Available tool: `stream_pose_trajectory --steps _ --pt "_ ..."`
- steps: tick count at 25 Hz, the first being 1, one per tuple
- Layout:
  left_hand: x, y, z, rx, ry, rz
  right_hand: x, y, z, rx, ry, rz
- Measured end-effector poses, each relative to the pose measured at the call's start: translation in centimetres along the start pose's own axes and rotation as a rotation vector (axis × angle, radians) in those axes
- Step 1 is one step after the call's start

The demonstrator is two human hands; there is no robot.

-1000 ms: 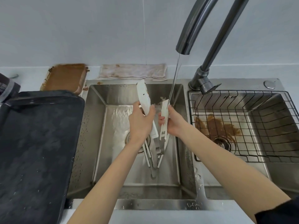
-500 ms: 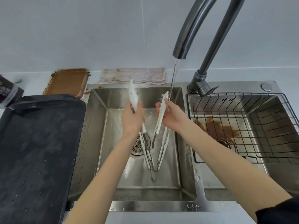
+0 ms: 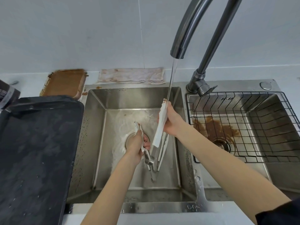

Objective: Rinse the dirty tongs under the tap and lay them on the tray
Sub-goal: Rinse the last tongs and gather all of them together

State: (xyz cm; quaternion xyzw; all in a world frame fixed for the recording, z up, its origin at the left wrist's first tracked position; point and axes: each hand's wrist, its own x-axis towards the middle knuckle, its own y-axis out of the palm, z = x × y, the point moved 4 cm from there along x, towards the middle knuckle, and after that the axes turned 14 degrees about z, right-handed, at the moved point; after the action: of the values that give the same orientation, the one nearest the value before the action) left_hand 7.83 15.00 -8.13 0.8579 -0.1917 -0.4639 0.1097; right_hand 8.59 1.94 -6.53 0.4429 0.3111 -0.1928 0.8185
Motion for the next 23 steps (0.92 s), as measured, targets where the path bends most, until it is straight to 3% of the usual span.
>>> stream_pose_trajectory --steps 9,14,17,20,23 --pt "0.4 -2.7 0.1 -0.044 -0.029 -0.021 -0.3 -0.1 -1.0 -0.019 -0.016 0.126" --pt "-0.1 -1.7 0.1 0.124 0.046 -0.049 0.3 -0.3 -0.7 -0.120 0.044 -0.076" --pt "-0.3 -1.3 -0.4 0.216 0.090 -0.072 0.6 -0.8 -0.8 -0.053 0.041 -0.131" --pt "-0.4 -0.7 -0.5 0.277 0.093 -0.057 0.4 -0.9 -0.3 0.001 0.034 -0.106" --pt "-0.1 0.5 -0.1 0.285 0.011 0.057 -0.7 -0.2 0.9 -0.010 -0.024 0.007"
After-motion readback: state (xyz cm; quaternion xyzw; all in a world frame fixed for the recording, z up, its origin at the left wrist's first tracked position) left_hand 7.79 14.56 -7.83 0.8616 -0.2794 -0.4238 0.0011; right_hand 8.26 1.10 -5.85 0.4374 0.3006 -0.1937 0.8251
